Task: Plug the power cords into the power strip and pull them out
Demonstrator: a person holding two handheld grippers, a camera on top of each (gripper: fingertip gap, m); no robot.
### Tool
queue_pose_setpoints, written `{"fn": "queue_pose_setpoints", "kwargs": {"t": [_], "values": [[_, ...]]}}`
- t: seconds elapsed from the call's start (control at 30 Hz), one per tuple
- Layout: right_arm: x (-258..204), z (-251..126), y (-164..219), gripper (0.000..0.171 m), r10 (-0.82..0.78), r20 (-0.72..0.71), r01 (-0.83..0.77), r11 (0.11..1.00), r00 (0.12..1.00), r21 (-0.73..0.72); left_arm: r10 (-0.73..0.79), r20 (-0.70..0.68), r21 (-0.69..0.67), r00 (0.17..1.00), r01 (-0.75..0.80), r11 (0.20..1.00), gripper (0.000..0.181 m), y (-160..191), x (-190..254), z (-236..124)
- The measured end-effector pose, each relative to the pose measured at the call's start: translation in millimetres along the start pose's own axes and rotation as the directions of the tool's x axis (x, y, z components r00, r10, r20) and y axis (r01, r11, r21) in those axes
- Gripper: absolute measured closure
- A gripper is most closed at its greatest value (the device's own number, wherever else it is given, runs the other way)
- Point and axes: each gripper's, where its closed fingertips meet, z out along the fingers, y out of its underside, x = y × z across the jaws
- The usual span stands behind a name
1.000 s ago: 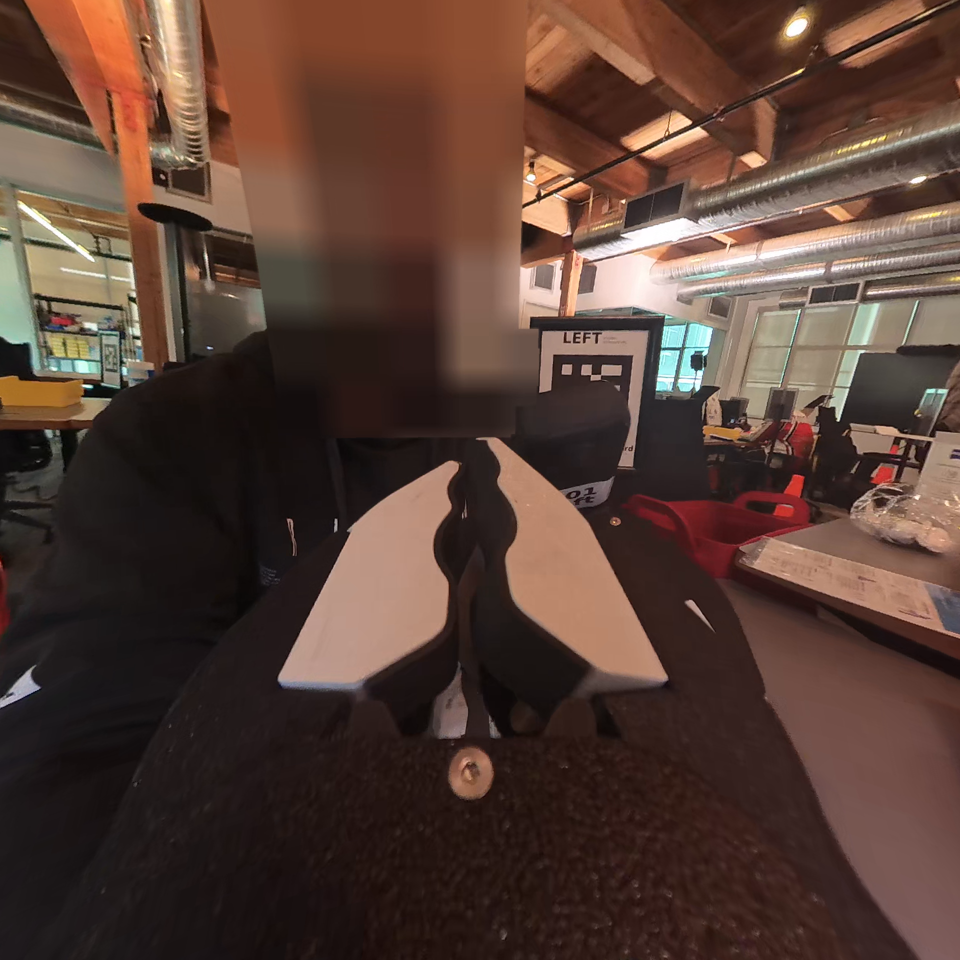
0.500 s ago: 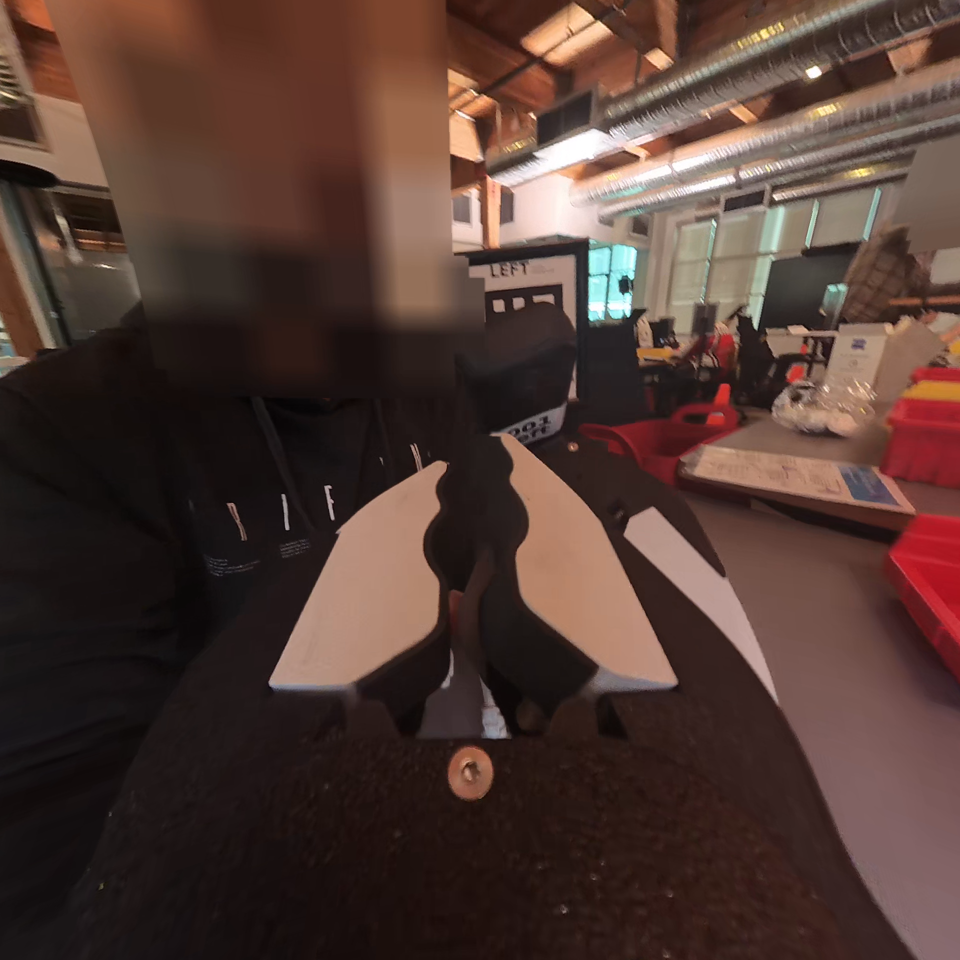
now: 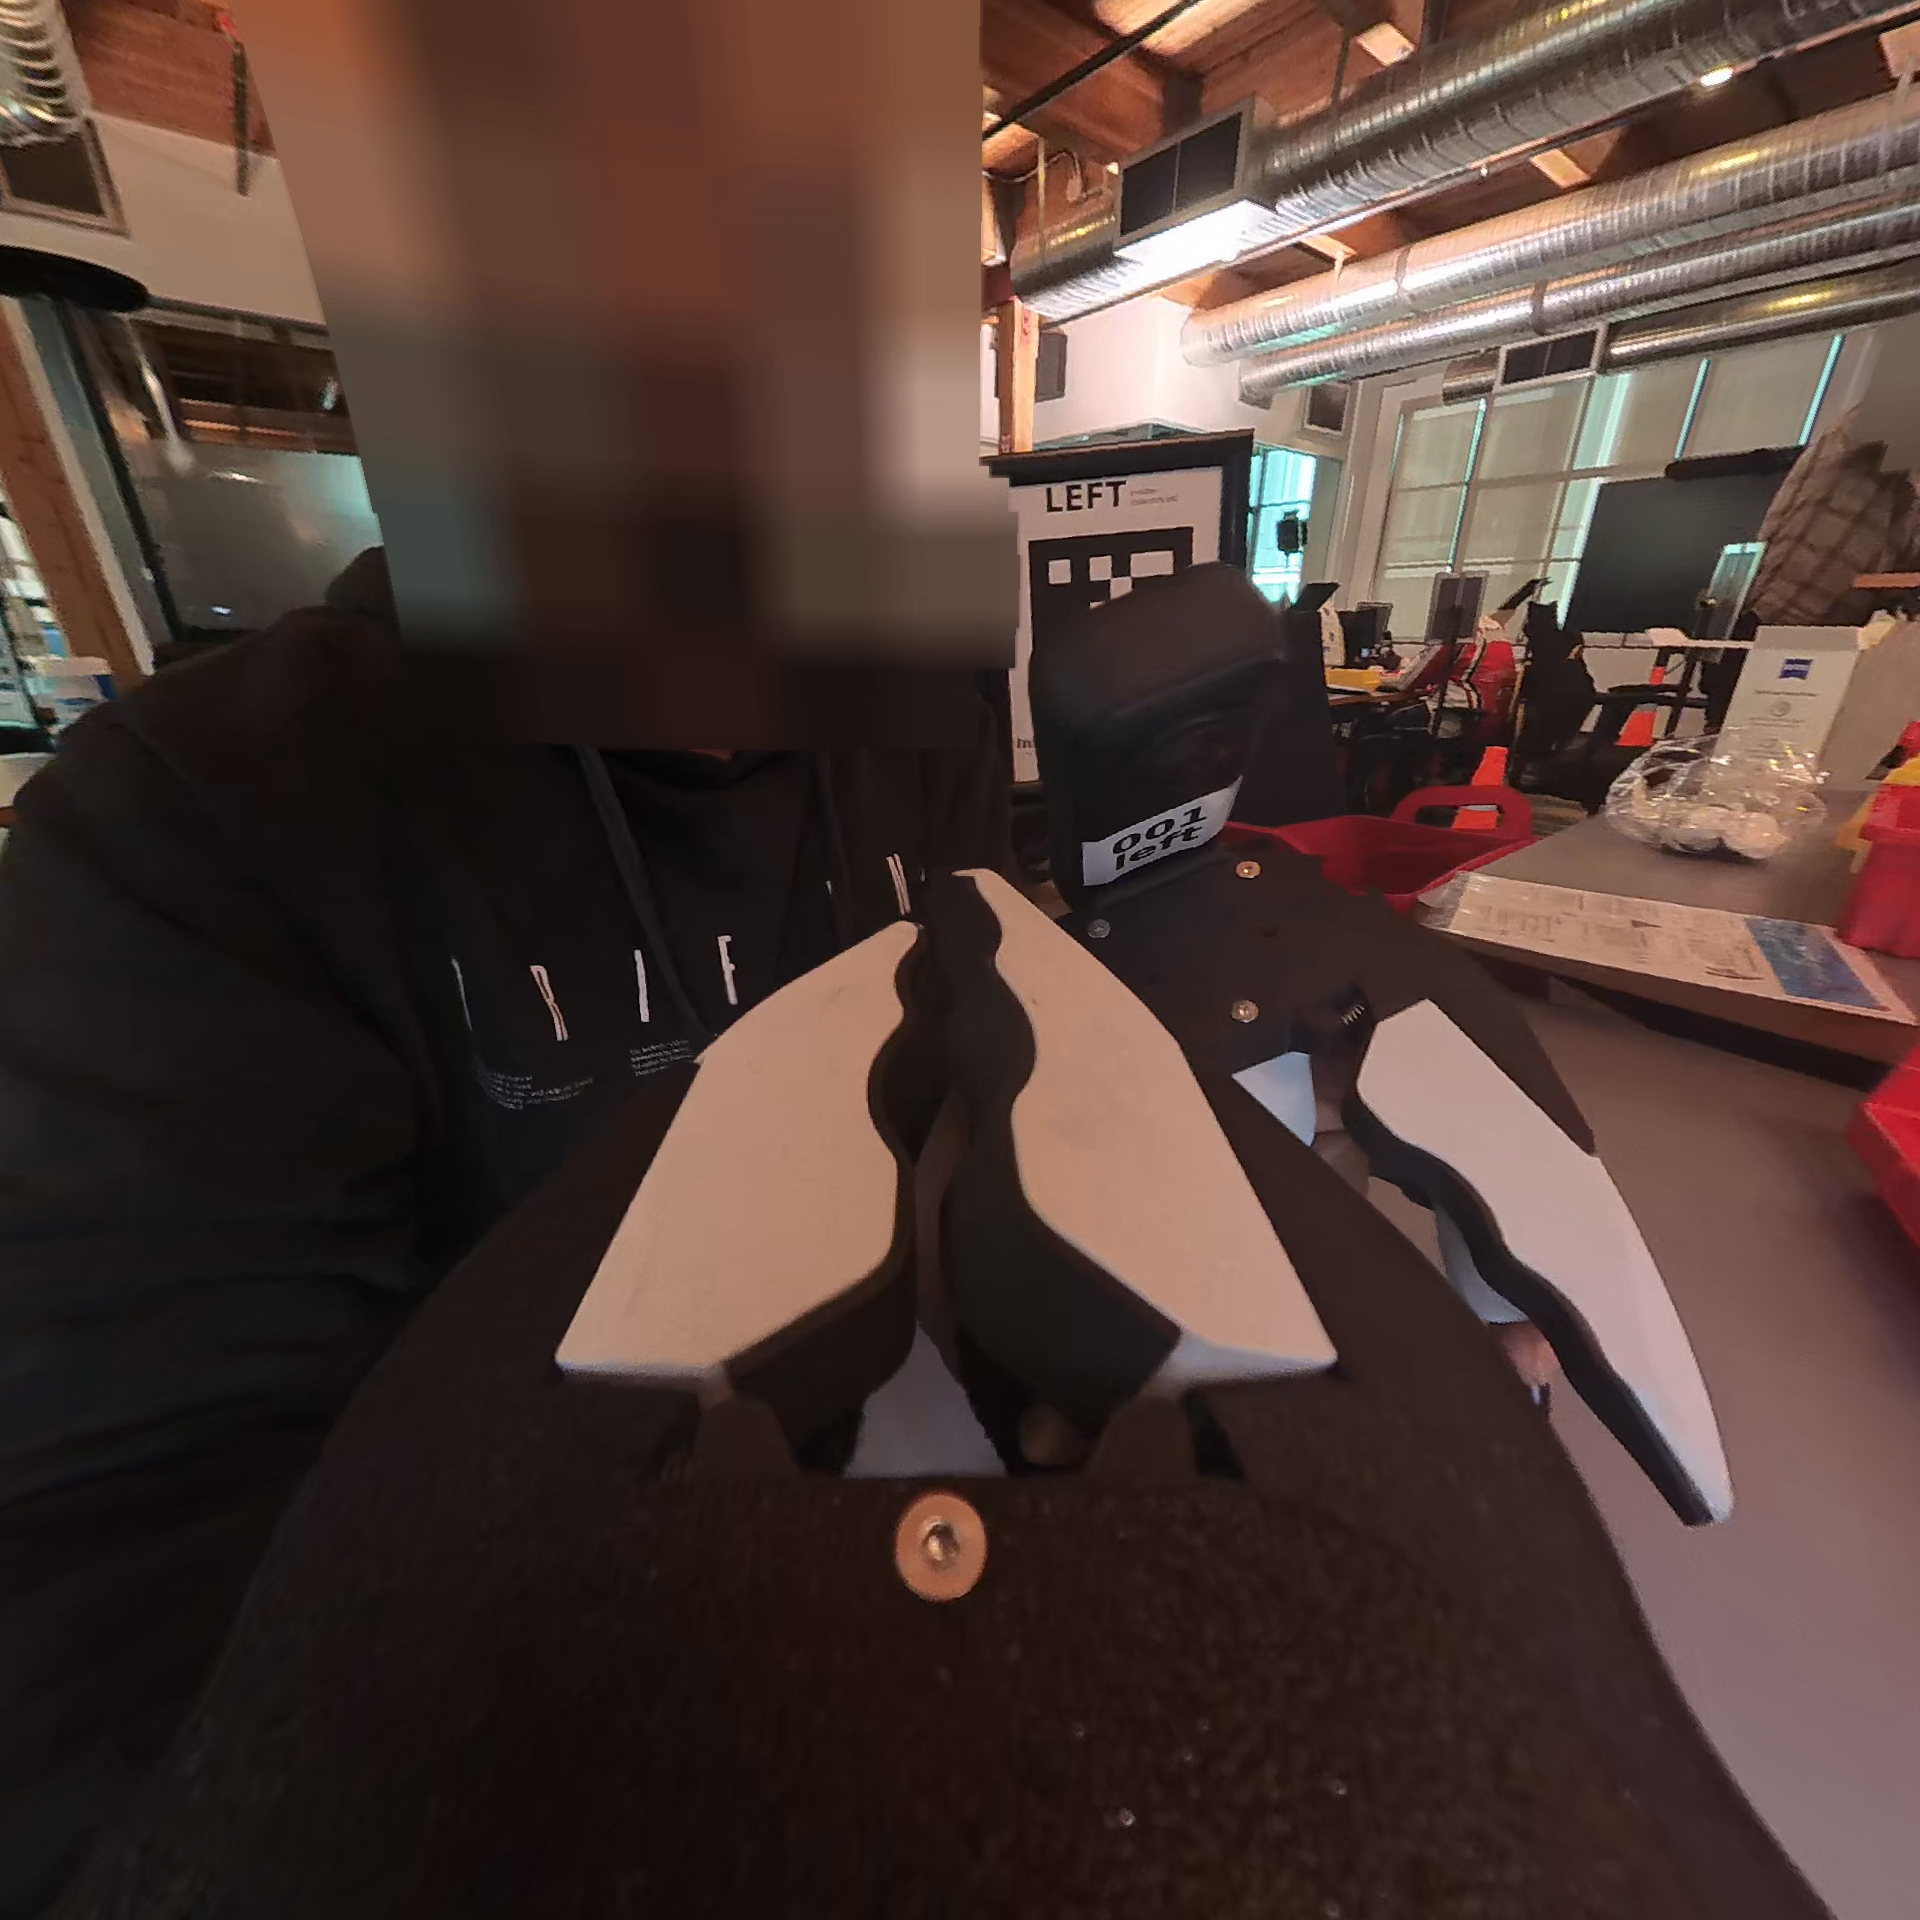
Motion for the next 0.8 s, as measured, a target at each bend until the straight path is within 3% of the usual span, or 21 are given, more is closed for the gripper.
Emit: {"fn": "queue_pose_setpoints", "kwargs": {"t": [0.43, 0.8], "values": [[17, -15, -10, 0.171, 0.012, 0.139, -0.041, 0.977, 0.99, 0.207, -0.024, -0.092, 0.052, 0.995, 0.029, 0.998, 0.138, -19, 20, -18], [12, -6, -12, 0.171, 0.003, 0.224, -0.046, 0.982, 0.975, 0.186, -0.01, -0.104, 0.007, 0.994, 0.011, 1.0, 0.134, -7, 9, -12]]}}
